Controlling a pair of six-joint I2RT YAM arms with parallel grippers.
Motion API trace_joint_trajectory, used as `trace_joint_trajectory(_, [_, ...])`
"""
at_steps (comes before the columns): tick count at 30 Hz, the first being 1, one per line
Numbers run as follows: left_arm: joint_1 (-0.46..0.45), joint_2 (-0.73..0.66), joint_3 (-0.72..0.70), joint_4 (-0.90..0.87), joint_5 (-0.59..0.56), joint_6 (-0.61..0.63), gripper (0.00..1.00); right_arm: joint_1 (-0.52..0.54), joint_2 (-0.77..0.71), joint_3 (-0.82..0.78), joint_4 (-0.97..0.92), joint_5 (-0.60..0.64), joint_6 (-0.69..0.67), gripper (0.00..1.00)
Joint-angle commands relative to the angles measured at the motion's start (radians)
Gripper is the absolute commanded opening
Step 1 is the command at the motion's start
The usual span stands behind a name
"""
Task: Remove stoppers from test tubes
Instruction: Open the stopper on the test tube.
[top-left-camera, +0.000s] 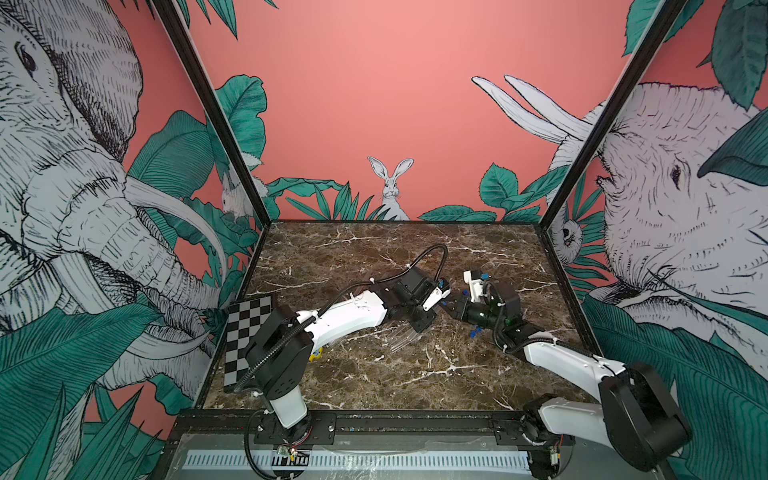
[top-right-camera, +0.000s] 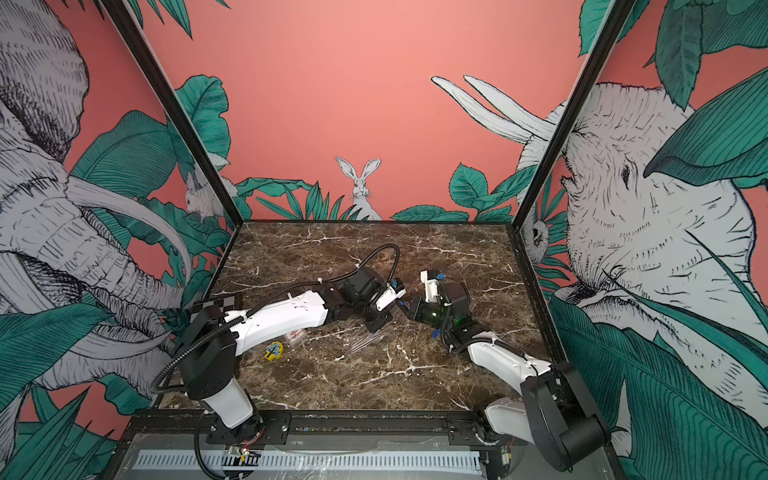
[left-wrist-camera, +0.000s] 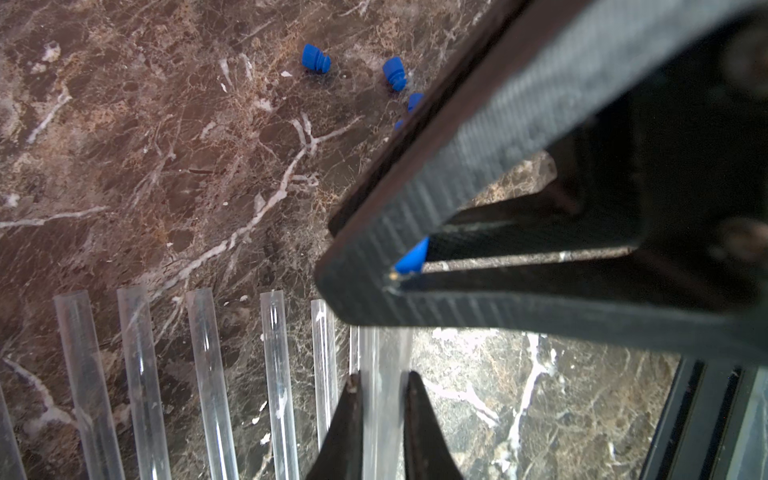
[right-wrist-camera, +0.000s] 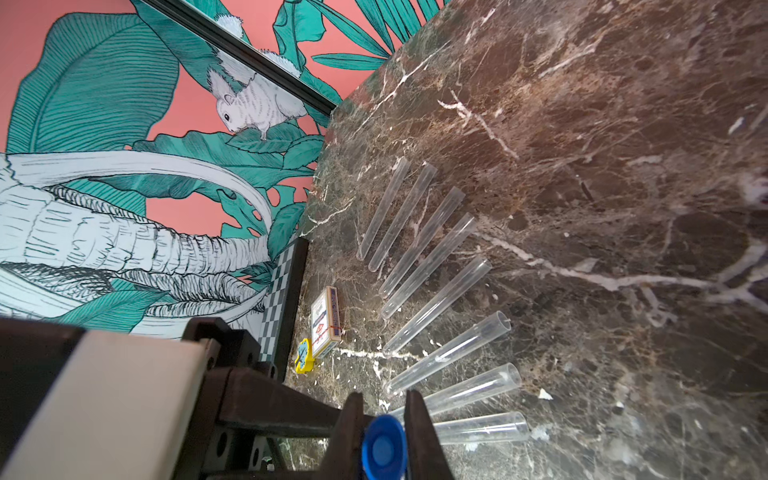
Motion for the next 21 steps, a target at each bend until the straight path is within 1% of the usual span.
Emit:
trace_joint_trajectory(1, [0.027,-0.002,-0.048,-0.184,-0.121,-0.001,0.14,-0.017,-0.06,0.049,0.049,0.06,-0.032,0.11])
trace_joint_trajectory(4, [0.026,-0.001,-0.048,-0.194,-0.13,0.006,0.14,-0.019,-0.056,0.044,0.06,0.06,-0.023,0.11])
trace_joint_trajectory(8, [0.025,0.005,-0.053,-0.201,-0.142,0.014,0.14,-0.04,-0.027,0.011,0.184,0.036,0.05,0.11])
trace_joint_trajectory(11, [0.025,0.005,-0.057,-0.201,-0.145,0.015,0.14,-0.049,-0.013,0.009,0.205,0.027,0.064,0.11])
trace_joint_trajectory(13, [0.025,0.002,-0.061,-0.198,-0.146,0.015,0.14,-0.049,-0.018,0.015,0.175,0.033,0.047,0.11])
trace_joint_trajectory(17, [0.025,0.002,-0.067,-0.197,-0.145,0.019,0.14,-0.049,-0.055,0.05,0.015,0.066,-0.043,0.12])
trace_joint_trajectory(21, [0.026,0.001,-0.069,-0.2,-0.148,0.023,0.14,-0.049,-0.078,0.077,-0.095,0.102,-0.098,0.12])
